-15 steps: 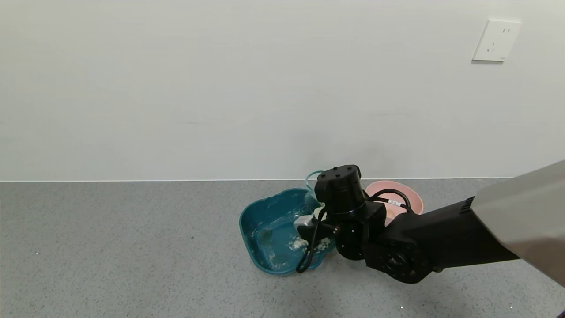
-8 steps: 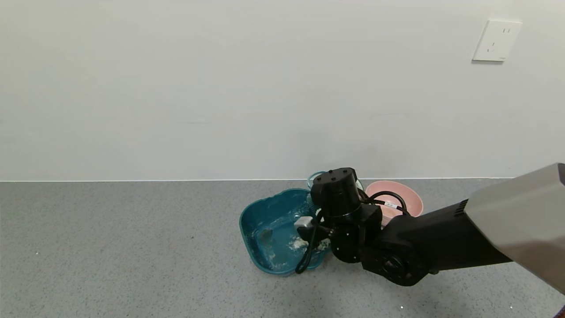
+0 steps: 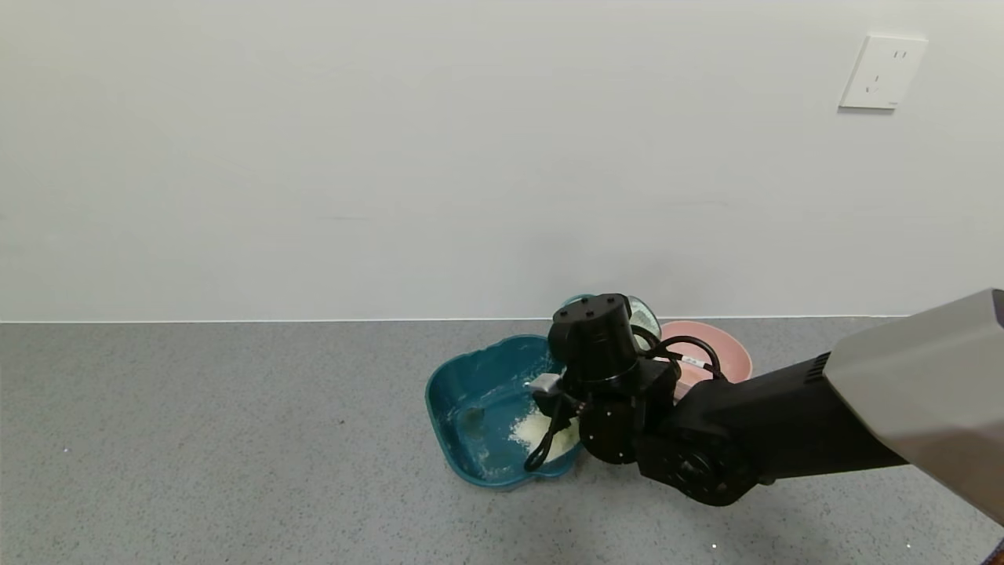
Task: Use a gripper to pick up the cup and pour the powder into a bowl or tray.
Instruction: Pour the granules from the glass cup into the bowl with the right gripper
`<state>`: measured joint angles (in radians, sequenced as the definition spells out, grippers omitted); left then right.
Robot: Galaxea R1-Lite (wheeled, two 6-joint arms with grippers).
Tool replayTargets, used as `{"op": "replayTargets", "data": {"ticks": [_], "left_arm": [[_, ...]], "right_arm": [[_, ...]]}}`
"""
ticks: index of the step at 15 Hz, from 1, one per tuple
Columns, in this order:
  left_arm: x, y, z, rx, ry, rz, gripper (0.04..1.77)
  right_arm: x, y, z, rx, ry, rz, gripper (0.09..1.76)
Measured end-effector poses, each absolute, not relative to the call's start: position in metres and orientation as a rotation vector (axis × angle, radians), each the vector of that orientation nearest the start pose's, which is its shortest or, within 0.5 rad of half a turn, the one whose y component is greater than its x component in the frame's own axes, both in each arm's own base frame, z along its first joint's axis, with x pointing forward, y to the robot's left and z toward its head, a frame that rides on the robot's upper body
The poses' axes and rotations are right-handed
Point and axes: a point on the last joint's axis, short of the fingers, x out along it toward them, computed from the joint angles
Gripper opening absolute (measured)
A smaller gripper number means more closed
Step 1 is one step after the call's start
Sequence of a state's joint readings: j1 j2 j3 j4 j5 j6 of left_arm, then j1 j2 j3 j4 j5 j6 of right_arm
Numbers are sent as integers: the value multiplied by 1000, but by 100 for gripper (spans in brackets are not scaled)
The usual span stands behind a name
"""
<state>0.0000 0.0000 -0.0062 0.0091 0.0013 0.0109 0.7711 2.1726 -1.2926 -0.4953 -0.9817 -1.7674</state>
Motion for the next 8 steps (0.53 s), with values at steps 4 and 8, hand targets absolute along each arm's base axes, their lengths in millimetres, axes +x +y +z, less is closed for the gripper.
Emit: {"op": "replayTargets", "data": {"ticks": [4, 8], "left_arm": [[-23, 0, 76, 11, 3, 1, 172], [-23, 0, 76, 11, 3, 1, 172]], "right_arm": [[321, 285, 133, -1966, 318, 18, 129], [324, 284, 138, -1885, 264, -28, 129]]}}
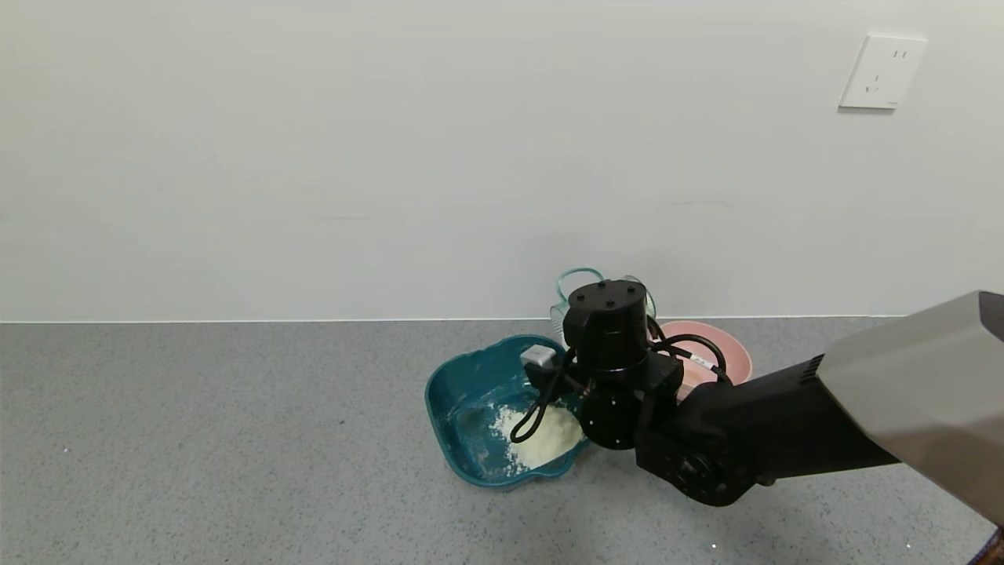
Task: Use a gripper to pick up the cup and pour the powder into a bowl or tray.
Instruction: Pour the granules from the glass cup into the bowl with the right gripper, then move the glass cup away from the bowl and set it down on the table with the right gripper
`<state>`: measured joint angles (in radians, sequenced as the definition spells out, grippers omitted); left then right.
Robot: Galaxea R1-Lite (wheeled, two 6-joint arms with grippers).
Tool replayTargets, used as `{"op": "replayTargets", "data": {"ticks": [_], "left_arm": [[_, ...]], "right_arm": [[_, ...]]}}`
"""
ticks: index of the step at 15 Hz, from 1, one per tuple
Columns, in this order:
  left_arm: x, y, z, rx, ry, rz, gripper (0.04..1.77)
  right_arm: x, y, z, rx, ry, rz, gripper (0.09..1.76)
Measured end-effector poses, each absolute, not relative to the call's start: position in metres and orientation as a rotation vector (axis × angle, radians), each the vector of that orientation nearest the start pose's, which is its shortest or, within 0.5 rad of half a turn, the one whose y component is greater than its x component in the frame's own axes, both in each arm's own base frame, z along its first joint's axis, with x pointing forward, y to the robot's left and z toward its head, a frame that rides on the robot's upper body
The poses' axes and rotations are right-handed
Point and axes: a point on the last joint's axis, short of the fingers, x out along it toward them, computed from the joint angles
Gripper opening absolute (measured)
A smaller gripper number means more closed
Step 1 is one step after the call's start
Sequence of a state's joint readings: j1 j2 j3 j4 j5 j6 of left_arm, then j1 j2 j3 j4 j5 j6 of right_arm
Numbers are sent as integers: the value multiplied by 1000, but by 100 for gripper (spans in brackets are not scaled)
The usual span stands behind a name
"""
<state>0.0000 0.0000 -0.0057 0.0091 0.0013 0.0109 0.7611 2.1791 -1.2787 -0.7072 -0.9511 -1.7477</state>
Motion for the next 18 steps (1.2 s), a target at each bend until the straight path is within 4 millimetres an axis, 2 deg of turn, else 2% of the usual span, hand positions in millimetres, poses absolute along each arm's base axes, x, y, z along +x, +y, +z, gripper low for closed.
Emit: {"op": "replayTargets", "data": {"ticks": [9, 18], "left_arm": [[-23, 0, 76, 11, 3, 1, 172], [-23, 0, 76, 10, 3, 1, 172]], "right_arm": [[311, 275, 148, -1594, 243, -57, 129], [289, 236, 178, -1280, 240, -150, 129]]}}
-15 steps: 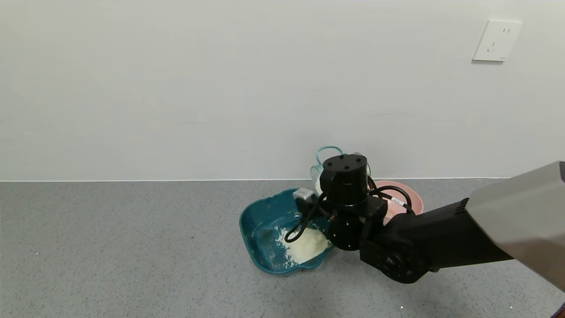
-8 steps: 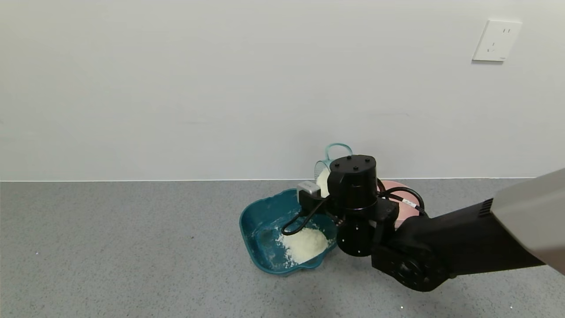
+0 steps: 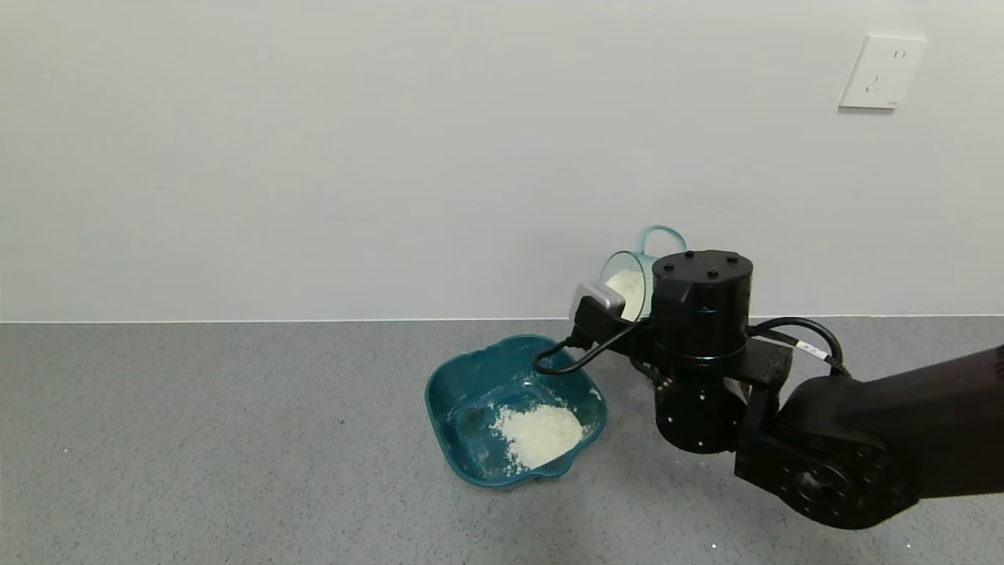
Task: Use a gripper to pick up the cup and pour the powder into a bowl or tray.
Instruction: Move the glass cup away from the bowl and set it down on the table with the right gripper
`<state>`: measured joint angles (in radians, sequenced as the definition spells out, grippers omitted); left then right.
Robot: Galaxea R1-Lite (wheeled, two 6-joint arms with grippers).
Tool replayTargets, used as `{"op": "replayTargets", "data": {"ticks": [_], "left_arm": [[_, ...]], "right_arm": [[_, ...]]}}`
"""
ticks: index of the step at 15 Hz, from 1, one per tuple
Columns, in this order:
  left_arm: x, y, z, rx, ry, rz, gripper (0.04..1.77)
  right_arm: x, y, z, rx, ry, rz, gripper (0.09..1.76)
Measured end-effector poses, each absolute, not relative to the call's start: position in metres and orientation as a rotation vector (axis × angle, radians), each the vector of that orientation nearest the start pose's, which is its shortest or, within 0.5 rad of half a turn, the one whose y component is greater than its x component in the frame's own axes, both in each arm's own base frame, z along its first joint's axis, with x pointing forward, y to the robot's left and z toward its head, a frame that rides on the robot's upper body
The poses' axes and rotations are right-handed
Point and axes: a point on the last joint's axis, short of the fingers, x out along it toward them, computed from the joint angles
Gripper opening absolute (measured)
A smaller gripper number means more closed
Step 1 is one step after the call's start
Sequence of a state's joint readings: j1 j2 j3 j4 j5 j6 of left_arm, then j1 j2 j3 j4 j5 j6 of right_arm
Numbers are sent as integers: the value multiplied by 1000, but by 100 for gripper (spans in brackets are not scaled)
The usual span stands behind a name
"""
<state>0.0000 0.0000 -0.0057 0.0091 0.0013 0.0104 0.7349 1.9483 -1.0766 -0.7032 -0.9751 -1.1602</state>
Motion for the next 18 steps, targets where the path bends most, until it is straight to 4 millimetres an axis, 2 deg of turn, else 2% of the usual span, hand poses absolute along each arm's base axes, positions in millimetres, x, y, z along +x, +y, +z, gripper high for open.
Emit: {"op": "replayTargets", "data": {"ticks": [7, 12, 18], "left_arm": [[-23, 0, 76, 11, 4, 1, 172], [-23, 0, 76, 11, 3, 1, 172], [-23, 0, 76, 11, 3, 1, 172]], "right_arm": [[269, 201, 173, -956, 257, -200, 129], [259, 179, 165, -803, 271, -193, 129], [239, 158, 165, -626, 293, -201, 129]]}}
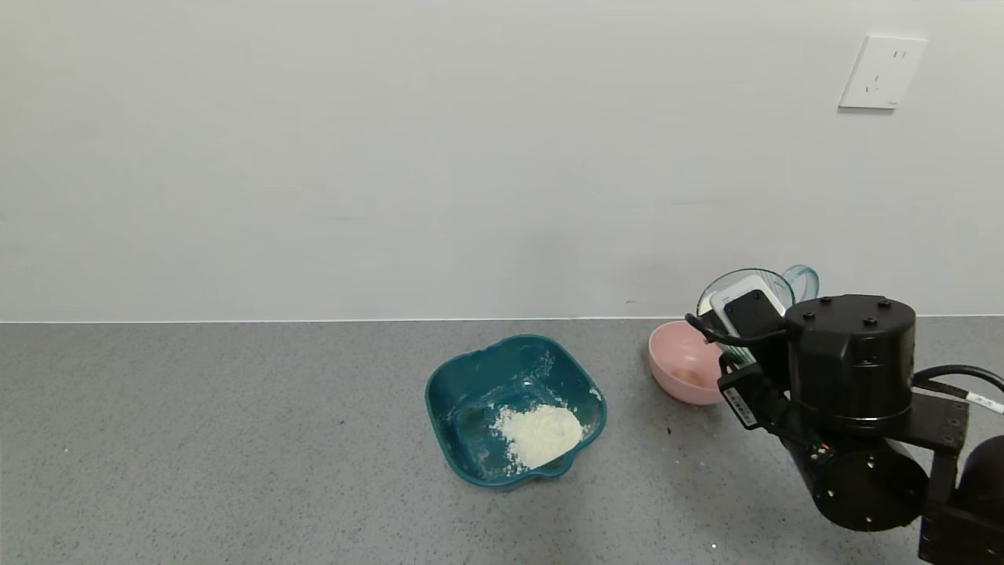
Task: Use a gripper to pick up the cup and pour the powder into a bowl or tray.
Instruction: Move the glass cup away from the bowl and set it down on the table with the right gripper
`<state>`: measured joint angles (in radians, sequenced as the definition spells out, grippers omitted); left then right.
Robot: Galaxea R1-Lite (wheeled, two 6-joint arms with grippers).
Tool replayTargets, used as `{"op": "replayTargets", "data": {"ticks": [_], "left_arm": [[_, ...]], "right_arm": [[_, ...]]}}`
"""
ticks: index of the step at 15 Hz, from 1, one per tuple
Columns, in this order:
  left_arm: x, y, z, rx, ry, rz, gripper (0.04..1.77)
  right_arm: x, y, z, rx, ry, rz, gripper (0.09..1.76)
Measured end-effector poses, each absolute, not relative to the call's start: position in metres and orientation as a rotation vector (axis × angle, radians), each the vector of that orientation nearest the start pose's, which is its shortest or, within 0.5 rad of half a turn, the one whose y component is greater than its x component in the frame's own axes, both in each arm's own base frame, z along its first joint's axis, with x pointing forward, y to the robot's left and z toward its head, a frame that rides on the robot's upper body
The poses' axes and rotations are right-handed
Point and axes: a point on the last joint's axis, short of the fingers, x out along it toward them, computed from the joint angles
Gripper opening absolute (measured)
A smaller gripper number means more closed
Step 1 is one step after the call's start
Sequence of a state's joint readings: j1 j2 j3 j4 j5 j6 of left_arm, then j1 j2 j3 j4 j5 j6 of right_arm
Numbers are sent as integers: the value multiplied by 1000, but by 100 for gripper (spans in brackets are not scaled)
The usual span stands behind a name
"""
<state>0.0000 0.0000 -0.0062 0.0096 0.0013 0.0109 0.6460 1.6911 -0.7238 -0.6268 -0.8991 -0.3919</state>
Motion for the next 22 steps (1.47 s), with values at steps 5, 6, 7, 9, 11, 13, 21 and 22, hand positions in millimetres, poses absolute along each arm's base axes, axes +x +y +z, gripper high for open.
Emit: {"op": "replayTargets", "data": {"ticks": [5, 6, 7, 9, 11, 13, 21, 22], "left_arm": [[-23, 0, 76, 11, 3, 1, 172], [-23, 0, 76, 11, 3, 1, 172], [-23, 0, 76, 11, 3, 1, 172], [-23, 0, 76, 11, 3, 1, 172], [-23, 0, 76, 11, 3, 1, 172], [-23, 0, 76, 11, 3, 1, 172], [-23, 0, 76, 11, 4, 1, 172], [-23, 0, 76, 11, 4, 1, 172]], "right_arm": [[215, 147, 179, -437, 317, -162, 129], [213, 145, 182, -393, 308, -165, 129], [211, 143, 183, -354, 301, -170, 129], [205, 142, 181, -308, 301, -163, 129], [199, 140, 178, -260, 308, -142, 129], [192, 136, 172, -219, 320, -133, 129], [175, 121, 144, -80, 404, -107, 129], [175, 120, 140, -76, 415, -111, 129]]}}
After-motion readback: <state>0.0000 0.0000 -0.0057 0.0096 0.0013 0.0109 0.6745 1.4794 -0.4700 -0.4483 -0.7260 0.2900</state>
